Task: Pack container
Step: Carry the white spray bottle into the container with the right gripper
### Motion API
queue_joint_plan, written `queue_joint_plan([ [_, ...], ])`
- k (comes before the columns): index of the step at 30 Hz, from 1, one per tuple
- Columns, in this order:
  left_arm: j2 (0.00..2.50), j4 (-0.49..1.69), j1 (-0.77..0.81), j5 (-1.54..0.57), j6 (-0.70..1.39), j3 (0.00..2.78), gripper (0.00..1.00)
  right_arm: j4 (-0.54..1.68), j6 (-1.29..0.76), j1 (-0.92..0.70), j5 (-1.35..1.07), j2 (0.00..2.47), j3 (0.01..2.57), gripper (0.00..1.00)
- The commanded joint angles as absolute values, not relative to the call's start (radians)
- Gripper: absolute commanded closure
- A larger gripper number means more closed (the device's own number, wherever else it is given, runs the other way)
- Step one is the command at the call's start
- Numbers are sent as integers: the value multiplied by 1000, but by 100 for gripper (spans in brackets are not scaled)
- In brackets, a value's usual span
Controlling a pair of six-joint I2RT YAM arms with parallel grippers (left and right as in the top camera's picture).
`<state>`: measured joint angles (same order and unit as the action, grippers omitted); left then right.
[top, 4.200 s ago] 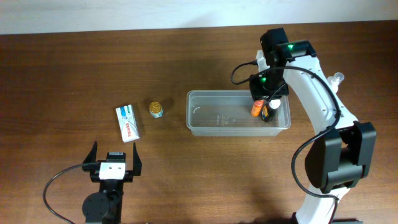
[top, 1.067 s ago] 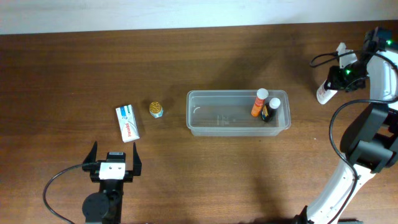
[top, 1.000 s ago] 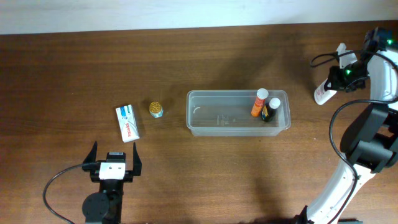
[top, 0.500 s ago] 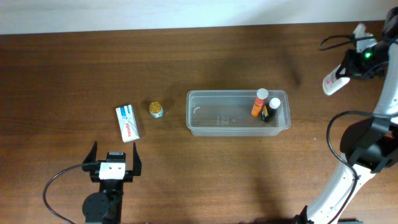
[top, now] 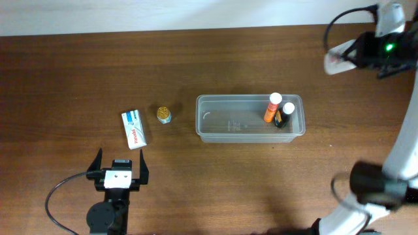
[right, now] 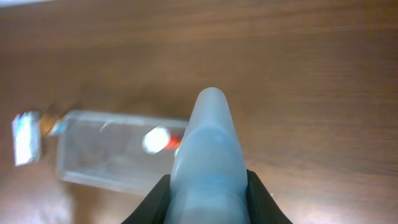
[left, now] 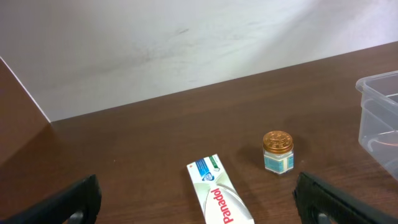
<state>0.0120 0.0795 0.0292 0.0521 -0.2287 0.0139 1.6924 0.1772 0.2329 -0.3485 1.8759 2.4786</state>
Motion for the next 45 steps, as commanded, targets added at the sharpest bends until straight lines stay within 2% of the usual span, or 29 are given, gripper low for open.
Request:
queue_joint_plan([
  [1,6,80,22,41,-241,9,1,1699,163,130,-293,1736,2349,81],
  [8,6,80,22,41,-241,9,1,1688,130,-73,-275,1623,2067,80],
  [12,6,80,22,41,-241,9,1,1567,68,-139,-273,1626,1938,81],
  [27,6,80,22,41,-241,9,1,1191,-119,-184,-231,1630,1568,80],
  [36,6,80,22,41,-241,9,1,1057,-122,-219,-219,1643,1462,77],
  [45,6,80,22,41,-241,9,1,1039,-168,-315,-53,1761,1462,76],
])
